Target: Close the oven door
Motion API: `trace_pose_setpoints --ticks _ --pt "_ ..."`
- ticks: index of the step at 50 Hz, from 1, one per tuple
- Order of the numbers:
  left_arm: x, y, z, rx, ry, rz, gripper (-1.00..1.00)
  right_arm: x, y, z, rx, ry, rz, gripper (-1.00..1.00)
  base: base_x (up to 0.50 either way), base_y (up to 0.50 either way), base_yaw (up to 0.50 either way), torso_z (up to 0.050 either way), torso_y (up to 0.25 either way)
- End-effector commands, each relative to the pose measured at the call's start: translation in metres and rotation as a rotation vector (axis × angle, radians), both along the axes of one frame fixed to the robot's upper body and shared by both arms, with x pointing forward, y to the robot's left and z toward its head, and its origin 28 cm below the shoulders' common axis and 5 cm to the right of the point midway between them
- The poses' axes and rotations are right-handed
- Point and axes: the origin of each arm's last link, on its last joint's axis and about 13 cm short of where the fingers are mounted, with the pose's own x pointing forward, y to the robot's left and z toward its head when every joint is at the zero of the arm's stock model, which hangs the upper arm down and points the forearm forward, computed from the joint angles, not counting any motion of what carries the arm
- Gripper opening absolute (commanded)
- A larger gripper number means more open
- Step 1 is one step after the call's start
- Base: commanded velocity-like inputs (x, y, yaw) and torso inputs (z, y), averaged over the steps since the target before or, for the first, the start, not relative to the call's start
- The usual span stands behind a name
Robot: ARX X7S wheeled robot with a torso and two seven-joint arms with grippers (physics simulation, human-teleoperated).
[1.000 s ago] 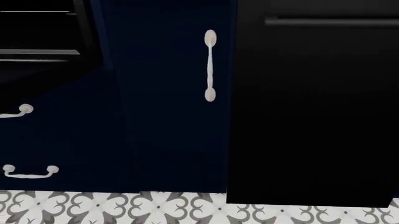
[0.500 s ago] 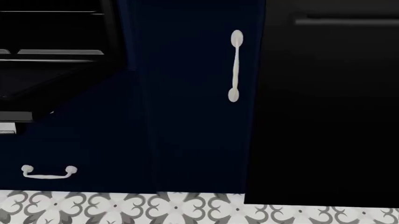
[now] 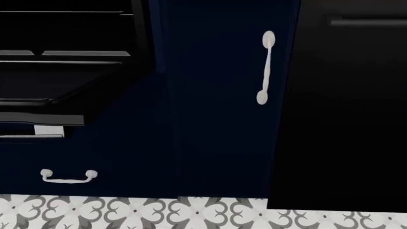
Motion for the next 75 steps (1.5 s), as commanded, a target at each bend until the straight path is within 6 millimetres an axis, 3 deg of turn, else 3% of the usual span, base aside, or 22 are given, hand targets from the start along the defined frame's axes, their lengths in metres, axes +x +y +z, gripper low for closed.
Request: trace_pose_setpoints --ticks 1,34,60,61,75 --pt "0.0013 -0.0004 0.004 0.004 -0.003 -0.004 1.0 0.0014 0.0 -0.0004 -0.004 0.003 0.004 1.0 0.0 0.22 0.0 0.0 0.0" --pt "-0.0002 0.0002 0.0048 0.006 -0.017 0.004 1.0 -0.0005 0.0015 0.0024 -0.004 0.0 0.011 1.0 0.0 0.22 0.0 0.0 0.0" --pt "0.0007 0.0001 0.0052 0.009 -0.023 0.001 1.0 -0.0003 0.0011 0.0021 0.006 -0.006 0.01 1.0 0.0 0.4 0.0 0.0 0.0" --pt "-0.0006 -0.0003 -0.0025 0.009 -0.023 0.0 1.0 -0.0003 0.0011 0.002 0.005 -0.005 0.009 1.0 0.0 0.37 0.0 0.0 0.0" --pt "0.0006 -0.0003 0.0057 0.01 -0.022 -0.001 1.0 0.0003 0.0017 0.0019 0.008 -0.007 0.011 1.0 0.0 0.37 0.0 0.0 0.0"
